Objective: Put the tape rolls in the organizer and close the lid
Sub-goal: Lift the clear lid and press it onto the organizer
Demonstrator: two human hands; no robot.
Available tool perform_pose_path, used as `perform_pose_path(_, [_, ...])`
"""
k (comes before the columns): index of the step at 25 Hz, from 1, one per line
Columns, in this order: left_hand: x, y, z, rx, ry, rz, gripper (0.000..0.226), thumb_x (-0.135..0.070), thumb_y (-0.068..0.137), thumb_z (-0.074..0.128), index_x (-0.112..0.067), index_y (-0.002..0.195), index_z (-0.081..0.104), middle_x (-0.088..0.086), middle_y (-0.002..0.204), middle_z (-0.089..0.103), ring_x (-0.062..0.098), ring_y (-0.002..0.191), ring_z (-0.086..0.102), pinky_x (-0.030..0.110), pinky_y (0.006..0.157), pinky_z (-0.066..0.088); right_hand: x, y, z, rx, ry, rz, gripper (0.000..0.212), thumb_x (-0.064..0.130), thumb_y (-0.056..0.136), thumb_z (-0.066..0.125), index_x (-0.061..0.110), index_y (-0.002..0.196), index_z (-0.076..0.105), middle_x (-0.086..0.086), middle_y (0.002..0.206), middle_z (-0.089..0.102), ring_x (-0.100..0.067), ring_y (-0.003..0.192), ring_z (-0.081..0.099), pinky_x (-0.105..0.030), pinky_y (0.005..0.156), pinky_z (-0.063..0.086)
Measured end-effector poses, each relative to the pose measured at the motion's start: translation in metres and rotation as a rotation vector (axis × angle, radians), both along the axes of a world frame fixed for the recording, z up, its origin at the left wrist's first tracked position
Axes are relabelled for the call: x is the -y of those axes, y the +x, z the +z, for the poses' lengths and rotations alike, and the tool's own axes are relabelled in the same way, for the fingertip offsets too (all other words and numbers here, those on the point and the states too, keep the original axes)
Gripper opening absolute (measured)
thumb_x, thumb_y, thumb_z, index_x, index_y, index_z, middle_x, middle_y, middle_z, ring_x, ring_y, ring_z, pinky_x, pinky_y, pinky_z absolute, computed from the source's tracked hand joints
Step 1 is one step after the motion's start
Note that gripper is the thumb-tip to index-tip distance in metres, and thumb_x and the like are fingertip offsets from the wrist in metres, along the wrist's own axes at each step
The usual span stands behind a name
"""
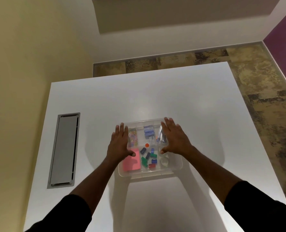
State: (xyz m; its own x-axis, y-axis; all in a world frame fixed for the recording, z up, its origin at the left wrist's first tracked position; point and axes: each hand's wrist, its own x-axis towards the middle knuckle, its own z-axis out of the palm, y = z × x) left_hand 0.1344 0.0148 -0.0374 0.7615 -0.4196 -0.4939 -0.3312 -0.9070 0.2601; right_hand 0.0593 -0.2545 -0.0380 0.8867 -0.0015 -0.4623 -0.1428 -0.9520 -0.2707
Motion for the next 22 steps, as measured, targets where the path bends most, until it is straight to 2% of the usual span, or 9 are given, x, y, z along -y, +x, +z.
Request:
perform_pose_path(2, [0.005,0.013,-0.005,-0.002,0.084,-0.082,0.150,-0.055,0.073,0.092,-0.007,0.168,-0.014,0.015,0.177,-0.022,0.037,0.165,-0.020,0.051,0.137,0.002,0.000,0.016,-0.002,-0.032,-0.049,0.081,0.143,0.070,0.070,0.085,0.016,0.168,-0.004,-0.006,0.178,-0.014,-0.030,0.165,-0.013,-0.050,0.136,0.005])
perform_pose_path(5, [0.005,0.019,-0.010,-0.027,0.099,-0.092,0.151,-0.050,0.072,0.094,-0.010,0.168,-0.016,0.016,0.177,-0.024,0.038,0.165,-0.020,0.050,0.135,0.004,0.002,0.024,-0.006,-0.047,-0.071,0.096,0.142,0.068,0.070,0.086,0.017,0.168,-0.003,-0.003,0.178,-0.012,-0.029,0.165,-0.011,-0.048,0.134,0.004])
perform_pose_path(12, [0.000,0.022,-0.016,-0.047,0.047,-0.070,0.150,-0.055,0.067,0.096,-0.024,0.170,-0.009,0.007,0.178,-0.022,0.032,0.167,-0.015,0.056,0.130,0.028,0.000,0.024,-0.009,-0.026,0.015,0.018,0.144,0.061,0.065,0.094,0.018,0.169,0.003,-0.001,0.179,-0.005,-0.027,0.166,-0.004,-0.046,0.134,0.013])
perform_pose_path(17, [-0.003,0.019,-0.017,-0.053,0.044,-0.084,0.149,-0.056,0.071,0.093,-0.024,0.169,-0.014,0.008,0.177,-0.028,0.033,0.165,-0.021,0.055,0.133,0.021,-0.001,0.019,-0.006,-0.023,-0.010,0.004,0.148,0.064,0.064,0.092,0.015,0.169,0.001,-0.004,0.178,-0.007,-0.028,0.166,-0.005,-0.049,0.135,0.018])
perform_pose_path(22, [-0.002,0.017,-0.020,-0.047,0.046,-0.093,0.147,-0.052,0.074,0.092,-0.022,0.169,-0.016,0.011,0.175,-0.031,0.034,0.164,-0.024,0.052,0.134,0.013,0.008,0.012,-0.006,-0.052,0.006,-0.054,0.161,0.068,0.059,0.092,0.004,0.166,-0.009,-0.013,0.176,-0.016,-0.031,0.165,-0.012,-0.046,0.136,0.010])
